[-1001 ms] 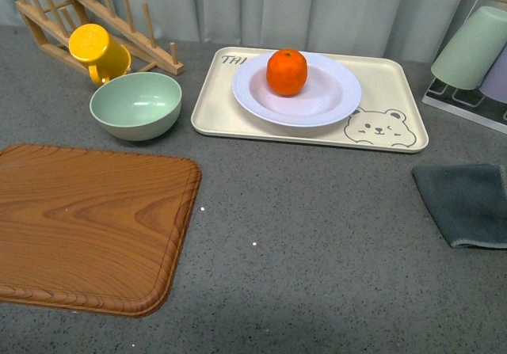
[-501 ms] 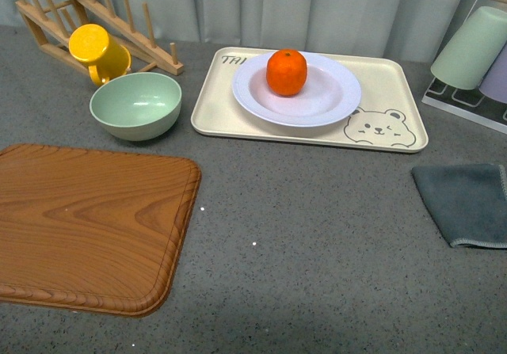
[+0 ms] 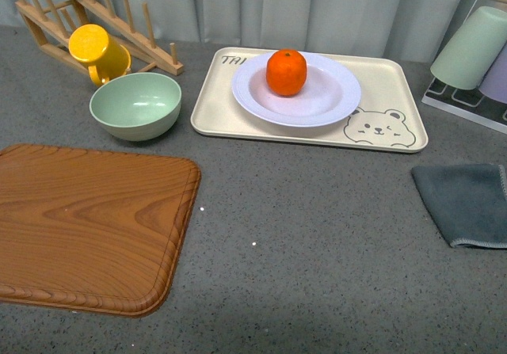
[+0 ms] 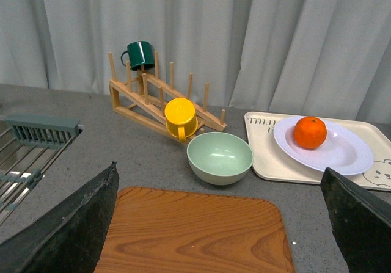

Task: Place orange and plate with both arms

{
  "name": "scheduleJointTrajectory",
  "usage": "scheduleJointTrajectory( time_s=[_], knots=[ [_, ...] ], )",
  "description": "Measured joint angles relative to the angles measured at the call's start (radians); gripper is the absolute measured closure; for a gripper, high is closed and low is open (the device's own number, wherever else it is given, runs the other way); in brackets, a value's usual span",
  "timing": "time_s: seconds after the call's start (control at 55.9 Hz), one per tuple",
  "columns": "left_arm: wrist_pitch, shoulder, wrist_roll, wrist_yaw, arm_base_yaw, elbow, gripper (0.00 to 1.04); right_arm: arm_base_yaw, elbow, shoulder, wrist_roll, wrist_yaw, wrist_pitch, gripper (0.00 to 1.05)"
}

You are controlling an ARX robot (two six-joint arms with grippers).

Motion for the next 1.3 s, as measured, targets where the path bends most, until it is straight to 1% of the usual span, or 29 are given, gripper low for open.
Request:
scheduleJointTrajectory(
  time_s=[0.161,0.179,0.197,0.215,0.232,0.268,0.286,0.304,0.322,0.375,0.465,0.501,0.554,0.572,0.608,0.733,0.947,0.965,1.055,1.09,1.108,1.233,1.305],
  knots=[
    [0.0,0.0,0.0,0.0,0.0,0.0,0.06,0.001,0.0,-0.001,-0.007,0.0,0.0,0.09],
    [0.0,0.0,0.0,0.0,0.0,0.0,0.06,-0.002,-0.001,-0.005,-0.002,-0.014,0.005,0.09],
    [0.0,0.0,0.0,0.0,0.0,0.0,0.06,-0.014,-0.009,-0.024,0.006,-0.046,0.032,0.12],
    [0.0,0.0,0.0,0.0,0.0,0.0,0.06,-0.037,-0.024,-0.042,0.025,-0.13,0.072,0.15],
    [0.0,0.0,0.0,0.0,0.0,0.0,0.06,-0.051,-0.031,-0.054,0.029,-0.168,0.09,0.17],
    [0.0,0.0,0.0,0.0,0.0,0.0,0.06,-0.099,-0.049,-0.099,0.062,-0.297,0.138,0.24],
    [0.0,0.0,0.0,0.0,0.0,0.0,0.06,-0.116,-0.049,-0.109,0.065,-0.327,0.142,0.26],
    [0.0,0.0,0.0,-0.001,0.0,0.0,0.06,-0.164,-0.048,-0.134,0.082,-0.421,0.153,0.31],
    [0.0,0.0,0.0,-0.002,0.0,0.0,0.06,-0.198,-0.048,-0.144,0.088,-0.474,0.158,0.35],
    [0.0,0.0,0.0,0.0,0.0,0.0,0.06,-0.256,-0.048,-0.148,0.098,-0.551,0.159,0.43],
    [0.0,0.0,0.0,0.0,0.0,0.0,0.06,-0.282,-0.049,-0.148,0.111,-0.571,0.158,0.59],
    [0.0,0.0,0.0,0.0,0.0,0.0,0.06,-0.283,-0.049,-0.148,0.112,-0.575,0.158,0.65],
    [0.0,0.0,0.0,0.0,0.0,0.0,0.06,-0.284,-0.049,-0.148,0.114,-0.576,0.158,0.75],
    [0.0,0.0,0.0,0.0,0.0,0.0,0.06,-0.284,-0.049,-0.148,0.115,-0.576,0.158,0.77],
    [0.0,0.0,0.0,0.0,0.0,0.0,0.06,-0.285,-0.049,-0.148,0.116,-0.576,0.158,0.84],
    [0.0,0.0,0.0,0.0,0.0,0.0,0.06,-0.285,-0.049,-0.148,0.115,-0.576,0.158,1.04],
    [0.0,0.0,0.0,0.0,0.0,0.0,0.06,-0.286,-0.049,-0.148,0.117,-0.576,0.158,1.04],
    [0.0,0.0,0.0,0.0,0.0,0.0,0.06,-0.286,-0.049,-0.148,0.117,-0.576,0.158,1.02],
    [0.0,0.0,0.0,0.0,0.0,0.0,0.06,-0.286,-0.049,-0.148,0.117,-0.576,0.158,0.89],
    [0.0,0.0,0.0,0.0,0.0,0.0,0.06,-0.286,-0.049,-0.148,0.117,-0.576,0.158,0.81],
    [0.0,0.0,0.0,0.0,0.0,0.0,0.06,-0.286,-0.049,-0.148,0.117,-0.576,0.158,0.8],
    [0.0,0.0,0.0,0.0,0.0,0.0,0.06,-0.286,-0.049,-0.148,0.117,-0.576,0.158,0.56],
    [0.0,0.0,0.0,0.0,0.0,0.0,0.06,-0.286,-0.049,-0.148,0.117,-0.576,0.158,0.46]
  ],
)
